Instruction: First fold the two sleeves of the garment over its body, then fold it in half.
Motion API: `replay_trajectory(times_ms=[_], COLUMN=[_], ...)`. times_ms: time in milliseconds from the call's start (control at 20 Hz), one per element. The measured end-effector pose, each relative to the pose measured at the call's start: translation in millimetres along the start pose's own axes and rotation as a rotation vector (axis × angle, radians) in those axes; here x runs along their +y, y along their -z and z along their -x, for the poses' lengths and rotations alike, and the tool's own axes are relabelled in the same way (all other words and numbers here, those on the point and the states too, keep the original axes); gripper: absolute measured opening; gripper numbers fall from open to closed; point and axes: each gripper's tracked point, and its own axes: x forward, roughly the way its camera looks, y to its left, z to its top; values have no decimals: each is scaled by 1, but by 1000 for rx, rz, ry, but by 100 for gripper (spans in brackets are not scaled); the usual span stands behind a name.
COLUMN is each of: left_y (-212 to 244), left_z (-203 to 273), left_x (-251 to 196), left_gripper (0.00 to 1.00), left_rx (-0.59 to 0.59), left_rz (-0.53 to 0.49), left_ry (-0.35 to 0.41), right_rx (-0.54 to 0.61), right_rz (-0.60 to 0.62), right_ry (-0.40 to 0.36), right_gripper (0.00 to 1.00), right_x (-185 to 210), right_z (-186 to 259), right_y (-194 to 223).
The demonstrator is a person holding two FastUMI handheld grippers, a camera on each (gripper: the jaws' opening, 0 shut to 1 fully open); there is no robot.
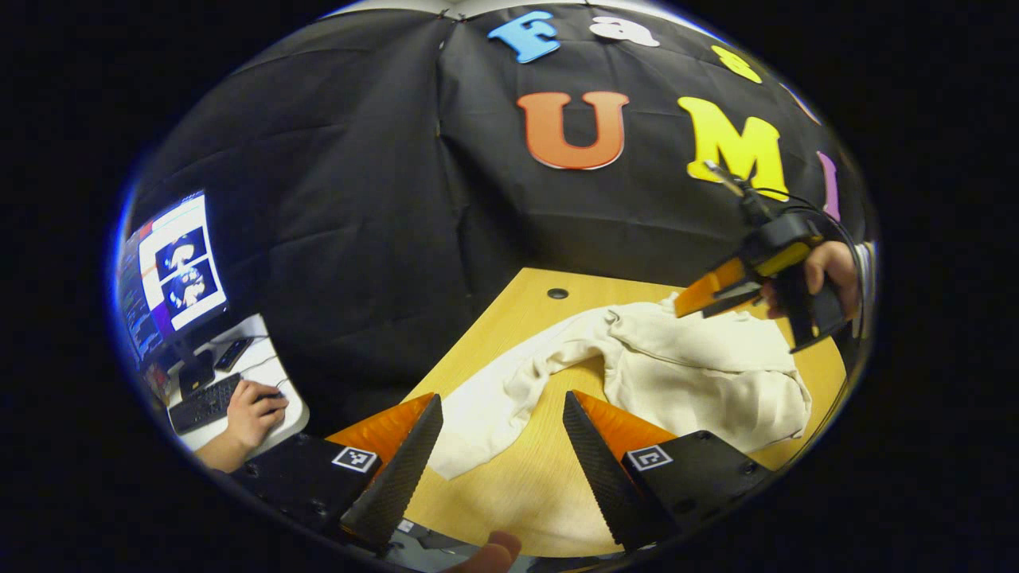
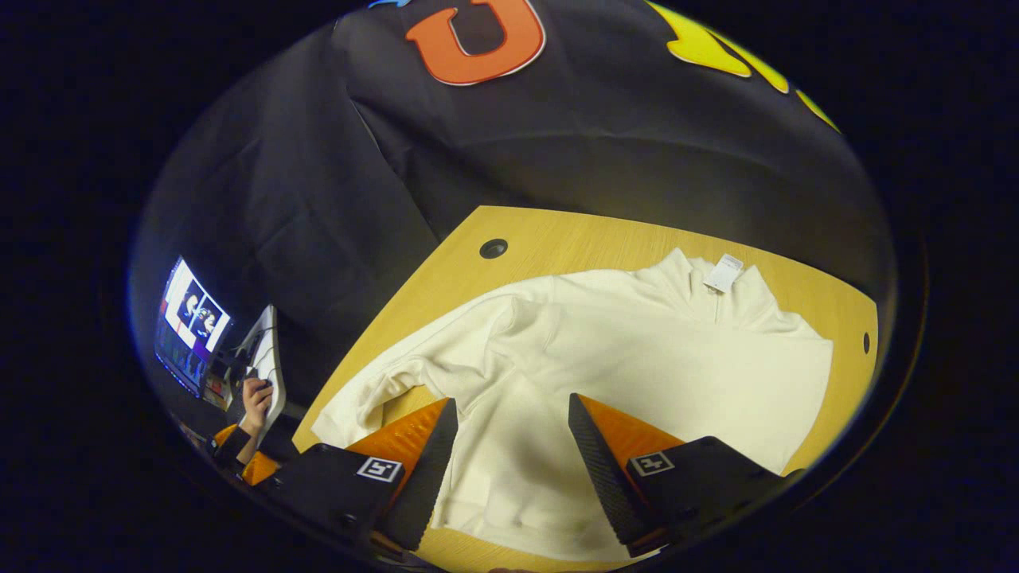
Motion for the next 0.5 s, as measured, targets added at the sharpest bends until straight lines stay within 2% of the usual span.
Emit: replay_trajectory(times_ms=[50,100,150,300,350,450,500], left_y=[7,14,22,39,46,56,61], left_z=[-4,-8,-9,-13,-16,-19,-22], left_x=[5,7,8,19,25,30,32], left_gripper=[98,98,98,100,98,98,98], left_rx=[21,47,72,120,142,183,204], left_rz=[40,80,116,194,213,262,284], left_ry=[-30,-56,-81,-159,-191,-230,-246], right_rx=[5,11,15,23,18,38,51], right_rz=[-10,-4,-7,-43,-54,-85,-96], right_ry=[-12,-8,11,57,67,39,33], right_gripper=[89,97,98,97,98,98,94], right_x=[-9,-24,-39,-75,-84,-89,-90], right_z=[16,30,44,89,103,126,134], right_y=[13,25,37,70,79,99,108])
